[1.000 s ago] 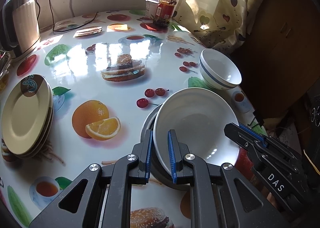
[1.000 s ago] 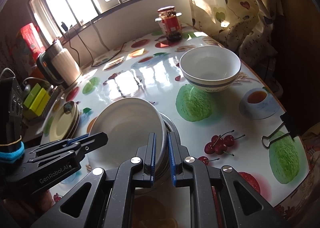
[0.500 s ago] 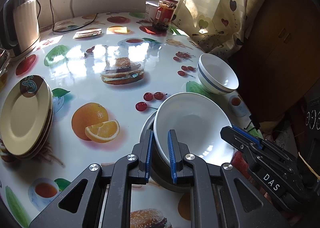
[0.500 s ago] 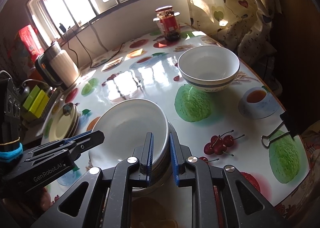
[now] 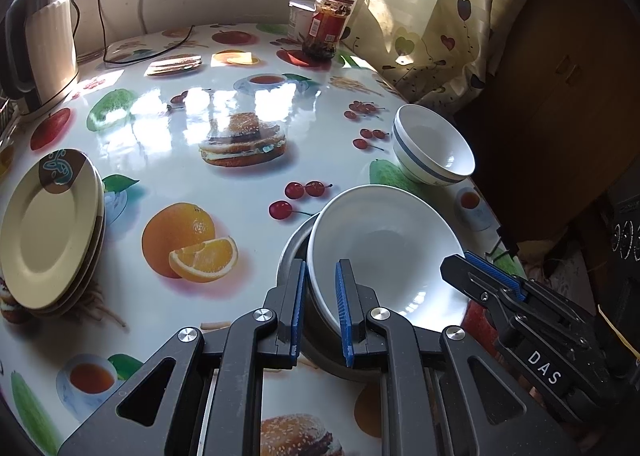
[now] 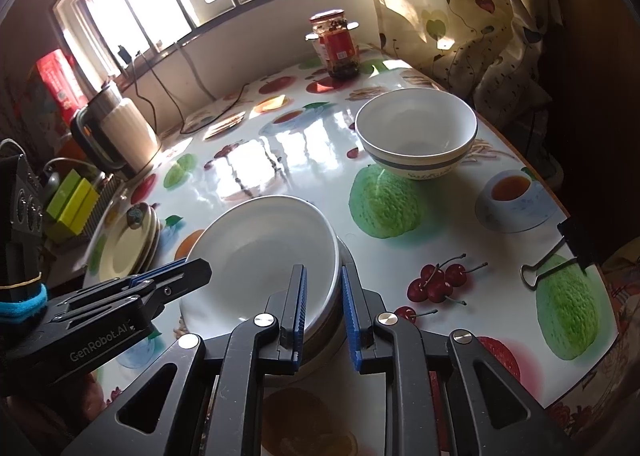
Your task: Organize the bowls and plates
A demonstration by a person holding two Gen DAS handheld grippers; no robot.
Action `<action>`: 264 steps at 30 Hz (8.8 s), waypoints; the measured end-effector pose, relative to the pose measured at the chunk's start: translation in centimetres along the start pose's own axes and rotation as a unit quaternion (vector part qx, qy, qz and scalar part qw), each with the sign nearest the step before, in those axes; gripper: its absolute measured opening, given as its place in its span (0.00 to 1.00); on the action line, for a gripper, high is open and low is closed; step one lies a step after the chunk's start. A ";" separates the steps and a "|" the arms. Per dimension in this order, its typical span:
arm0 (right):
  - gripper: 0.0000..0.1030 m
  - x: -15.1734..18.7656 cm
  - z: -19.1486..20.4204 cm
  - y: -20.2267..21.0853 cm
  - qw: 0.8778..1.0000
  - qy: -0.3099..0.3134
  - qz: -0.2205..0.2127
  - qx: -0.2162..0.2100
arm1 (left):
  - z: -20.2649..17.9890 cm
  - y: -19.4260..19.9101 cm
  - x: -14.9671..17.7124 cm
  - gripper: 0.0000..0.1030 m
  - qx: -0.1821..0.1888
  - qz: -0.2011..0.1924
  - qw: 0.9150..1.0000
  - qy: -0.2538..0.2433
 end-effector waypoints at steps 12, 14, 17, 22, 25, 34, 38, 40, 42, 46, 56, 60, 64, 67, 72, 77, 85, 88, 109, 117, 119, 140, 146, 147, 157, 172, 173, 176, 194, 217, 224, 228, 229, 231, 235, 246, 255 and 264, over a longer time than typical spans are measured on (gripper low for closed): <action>0.29 -0.4 0.0 1.0 1.000 -0.003 -0.010 0.006 | 0.0 0.9 -1.4 0.23 -0.015 -0.021 1.000 -0.012; 0.32 -0.7 -0.2 1.1 1.000 -0.005 -0.013 0.008 | -0.1 1.0 -1.8 0.24 -0.015 -0.026 0.999 -0.014; 0.34 -1.2 -0.6 1.3 1.000 -0.009 -0.020 0.013 | -0.4 1.1 -2.5 0.25 -0.017 -0.031 0.999 -0.020; 0.36 -2.2 -1.1 1.5 0.999 -0.004 -0.028 0.024 | -1.1 0.7 -3.6 0.25 -0.014 -0.035 0.999 -0.033; 0.38 -2.8 -1.4 1.6 0.999 -0.002 -0.035 0.030 | -1.8 0.3 -4.4 0.26 -0.009 -0.036 0.999 -0.039; 0.40 -4.7 -3.8 1.2 0.997 -0.006 -0.045 0.055 | -3.4 -1.2 -6.6 0.26 -0.001 -0.036 0.998 -0.053; 0.40 -5.6 -4.8 0.9 0.997 -0.010 -0.049 0.060 | -4.0 -2.3 -7.4 0.26 0.007 -0.024 0.998 -0.051; 0.40 -6.0 -5.4 0.8 0.996 -0.013 -0.050 0.066 | -4.2 -2.7 -7.8 0.26 0.008 -0.023 0.998 -0.051; 0.40 -6.3 -5.9 0.8 0.996 -0.015 -0.053 0.069 | -4.6 -3.1 -8.2 0.26 0.008 -0.024 0.998 -0.055; 0.41 -7.0 -6.9 0.4 0.995 -0.019 -0.056 0.078 | -5.1 -4.1 -8.5 0.26 0.008 -0.012 0.998 -0.060; 0.41 -8.8 -9.9 -1.4 0.994 -0.022 -0.052 0.096 | -7.4 -6.3 -10.8 0.26 -0.001 -0.010 0.997 -0.081; 0.41 -9.2 -10.5 -2.1 0.994 -0.016 -0.048 0.101 | -8.4 -7.3 -11.0 0.26 -0.001 -0.004 0.996 -0.090; 0.41 -9.6 -11.2 -2.8 0.993 -0.017 -0.045 0.103 | -8.8 -8.6 -10.8 0.26 -0.008 0.012 0.996 -0.088; 0.41 -9.8 -11.5 -3.3 0.994 -0.017 -0.041 0.104 | -9.2 -9.6 -10.6 0.26 -0.007 0.023 0.996 -0.087; 0.41 -9.8 -12.0 -4.3 0.994 -0.017 -0.032 0.103 | -9.5 -10.8 -10.4 0.26 -0.006 0.039 0.996 -0.077; 0.41 -9.7 -12.2 -5.2 0.995 -0.014 -0.025 0.096 | -9.8 -11.6 -10.2 0.26 -0.014 0.046 0.995 -0.086; 0.33 -9.5 -12.3 -6.0 0.995 -0.009 -0.018 0.094 | -10.0 -12.8 -9.5 0.26 -0.020 0.063 0.994 -0.085; 0.29 -9.6 -12.3 -6.3 0.996 -0.008 -0.017 0.091 | -9.8 -13.3 -9.2 0.26 -0.024 0.072 0.994 -0.083; 0.16 -9.7 -12.2 -7.1 0.996 -0.009 -0.015 0.082 | -9.6 -13.8 -9.3 0.13 -0.027 0.068 0.994 -0.080; 0.16 -9.7 -12.3 -7.1 0.996 -0.006 -0.014 0.089 | -9.6 -13.7 -9.3 0.13 -0.024 0.068 0.994 -0.078; 0.16 -9.7 -12.2 -7.1 0.996 -0.007 -0.015 0.090 | -9.6 -13.7 -9.3 0.13 -0.024 0.066 0.994 -0.079; 0.15 -9.9 -10.5 -4.1 0.996 -0.012 -0.037 0.085 | -9.3 -10.2 -9.6 0.13 -0.006 0.035 0.997 -0.066; 0.15 -10.0 -9.3 -2.6 0.996 -0.010 -0.050 0.079 | -9.0 -8.7 -9.7 0.13 -0.003 0.020 0.998 -0.061; 0.15 -10.0 -9.0 -2.3 0.995 -0.009 -0.053 0.079 | -8.9 -8.2 -9.7 0.13 -0.001 0.018 0.998 -0.059; 0.15 -9.6 -6.5 -0.3 0.995 -0.001 -0.068 0.071 | -8.1 -5.2 -9.3 0.13 -0.004 -0.006 0.998 -0.061; 0.15 -8.4 -3.6 1.5 0.995 0.013 -0.073 0.061 | -6.2 -2.2 -8.3 0.13 -0.001 -0.021 0.999 -0.043; 0.15 -8.3 -3.4 1.6 0.995 0.013 -0.073 0.060 | -6.1 -2.0 -8.2 0.13 -0.001 -0.022 0.999 -0.042; 0.15 -8.2 -2.8 2.0 0.995 0.017 -0.075 0.057 | -5.7 -1.3 -8.0 0.13 -0.001 -0.026 0.999 -0.039; 0.15 -5.8 1.1 3.3 0.996 0.036 -0.074 0.038 | -2.6 1.9 -5.8 0.13 -0.011 -0.034 0.999 -0.020; 0.15 -1.9 2.3 2.5 0.998 0.035 -0.043 0.028 | -0.6 2.1 -2.5 0.13 -0.021 -0.013 1.000 -0.004; 0.15 -1.3 2.2 2.3 0.998 0.035 -0.038 0.029 | -0.4 1.8 -1.9 0.13 -0.022 -0.006 1.000 0.000; 0.15 -1.1 2.0 2.2 0.998 0.033 -0.035 0.030 | -0.4 1.6 -1.7 0.13 -0.022 -0.002 1.000 0.000; 0.15 -1.0 1.9 2.2 0.998 0.032 -0.033 0.030 | -0.3 1.6 -1.6 0.13 -0.022 -0.001 1.000 0.001; 0.15 -0.8 1.9 2.0 0.999 0.032 -0.031 0.030 | -0.4 1.7 -1.6 0.13 -0.022 -0.003 1.000 0.001; 0.15 -0.6 1.8 2.0 0.999 0.030 -0.028 0.031 | -0.4 1.6 -1.7 0.13 -0.022 -0.002 1.000 0.001; 0.17 -0.4 1.5 1.5 0.999 0.021 -0.015 0.032 | -0.5 1.6 -1.6 0.13 -0.019 0.002 1.000 0.005; 0.18 -0.5 1.4 1.4 0.999 0.019 -0.013 0.036 | -0.2 1.5 -1.4 0.13 -0.020 0.007 1.000 0.008; 0.19 -0.6 1.6 1.2 0.999 0.021 -0.014 0.034 | -0.1 1.5 -1.4 0.13 -0.017 0.005 1.000 0.010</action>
Point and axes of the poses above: each gripper's, at about its wrist camera, not at the fingertips, and y roughly against the way its jaws point, z to its left, x to its underside, the point moved 8 cm from there along -y, roughly the way its jaws point, and after that the axes turned 9 degrees about -z, right-handed, at the moved point
